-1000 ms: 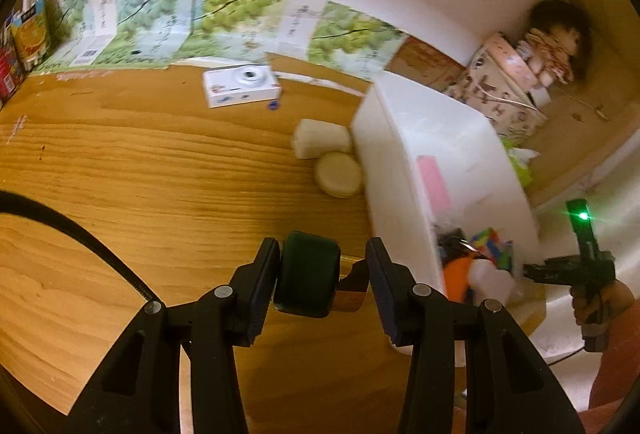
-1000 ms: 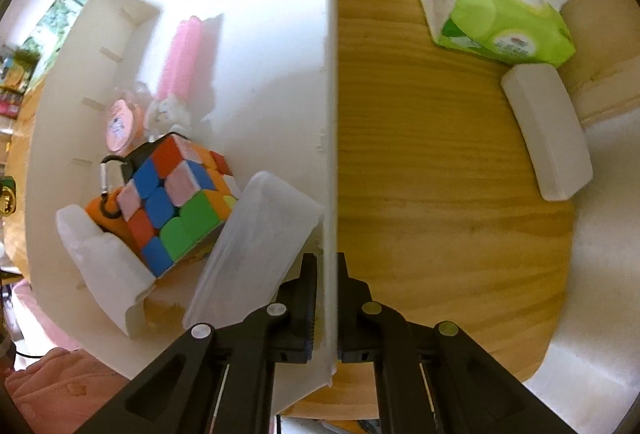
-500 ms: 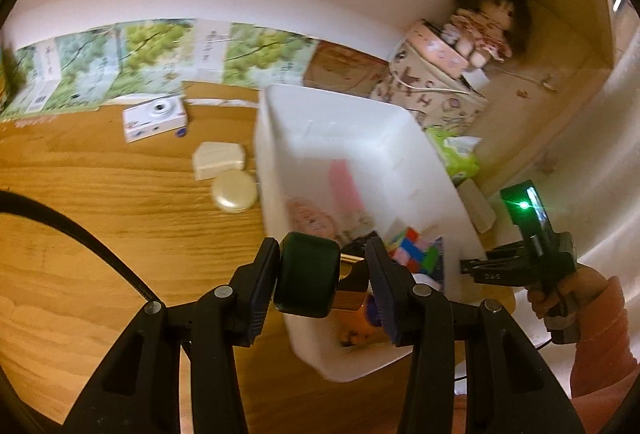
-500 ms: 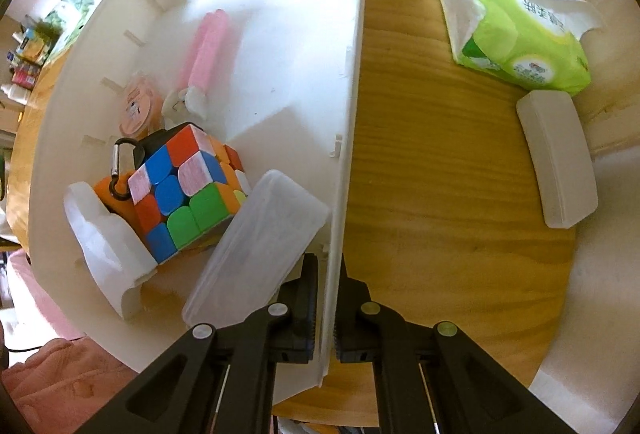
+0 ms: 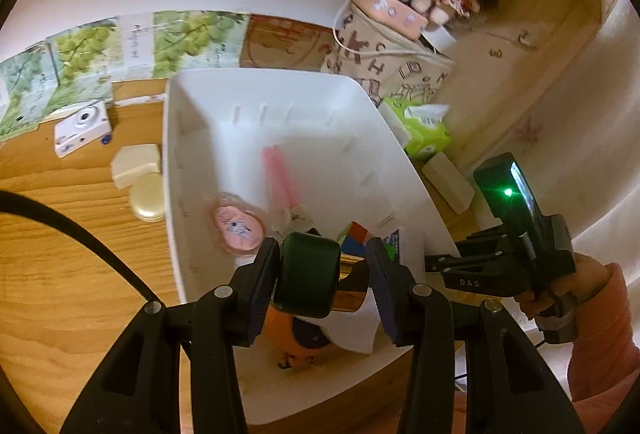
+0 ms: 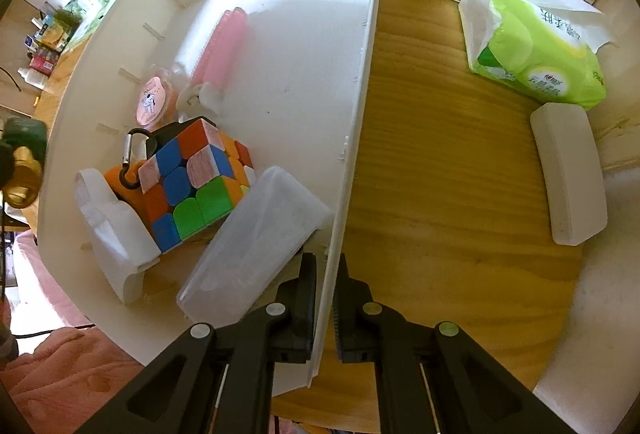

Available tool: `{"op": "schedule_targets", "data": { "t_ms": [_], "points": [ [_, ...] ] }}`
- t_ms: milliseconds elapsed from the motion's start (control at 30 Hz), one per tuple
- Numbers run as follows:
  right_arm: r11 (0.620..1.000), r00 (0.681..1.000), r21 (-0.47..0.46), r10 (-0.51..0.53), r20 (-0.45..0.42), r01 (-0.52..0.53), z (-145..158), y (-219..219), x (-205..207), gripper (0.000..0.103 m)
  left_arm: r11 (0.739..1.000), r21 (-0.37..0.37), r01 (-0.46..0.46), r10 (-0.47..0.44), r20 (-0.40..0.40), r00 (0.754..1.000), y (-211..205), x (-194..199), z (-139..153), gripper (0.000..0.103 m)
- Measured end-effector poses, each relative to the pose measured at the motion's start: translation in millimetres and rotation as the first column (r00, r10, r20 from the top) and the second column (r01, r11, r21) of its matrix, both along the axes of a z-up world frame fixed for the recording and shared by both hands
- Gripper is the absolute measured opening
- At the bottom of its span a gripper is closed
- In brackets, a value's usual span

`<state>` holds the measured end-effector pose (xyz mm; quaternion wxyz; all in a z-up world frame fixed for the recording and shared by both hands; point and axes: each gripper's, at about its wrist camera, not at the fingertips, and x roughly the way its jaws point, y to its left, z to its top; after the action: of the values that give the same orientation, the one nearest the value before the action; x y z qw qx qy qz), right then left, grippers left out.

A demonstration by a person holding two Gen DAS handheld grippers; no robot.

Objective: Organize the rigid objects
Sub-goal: 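Carry the green-capped bottle over the bin with the left tool, then open the left tool to drop the bottle into the bin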

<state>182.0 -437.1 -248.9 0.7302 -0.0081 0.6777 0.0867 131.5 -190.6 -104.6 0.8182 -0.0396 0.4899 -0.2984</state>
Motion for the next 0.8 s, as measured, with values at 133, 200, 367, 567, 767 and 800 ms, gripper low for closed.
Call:
{"op": "schedule_targets", "data": {
  "t_ms": [133,200,367,567,767,800],
  "points": [
    [1.0,1.0,0.008,0.005,-0.001,-0.005,-2,-4,2,0.008,1.0,0.016,0.02,-0.02,-0.01,1.0,-15,2,-5,0.048],
    [1.0,1.0,0.013,0.004,-0.002,-0.004,1,-9,4,0.008,0.999,0.031,0.025,-0.025,-0.015,1.0,-21,2,-6,0.048],
    [1.0,1.0,0.017,0.004,-0.003,-0.004,-3,-8,4,0.009,0.998,0.049,0.028,-0.029,0.014,0.999,-27,2,-2,0.061],
    [1.0,1.0,0.015,-0.002,-0.004,0.002,-3,-8,5,0.009,0.999,0.043,-0.023,0.023,0.017,1.0,-16,8,4,0.078],
    [1.0,1.0,0.006,-0.018,-0.006,0.019,-3,-9,5,0.008,0.995,0.052,-0.086,0.086,0.002,0.996,7,14,3,0.079],
    [1.0,1.0,0.004,-0.021,-0.007,0.021,-4,-9,5,0.008,0.994,0.054,-0.094,0.094,0.002,0.996,10,15,4,0.079]
  ]
}}
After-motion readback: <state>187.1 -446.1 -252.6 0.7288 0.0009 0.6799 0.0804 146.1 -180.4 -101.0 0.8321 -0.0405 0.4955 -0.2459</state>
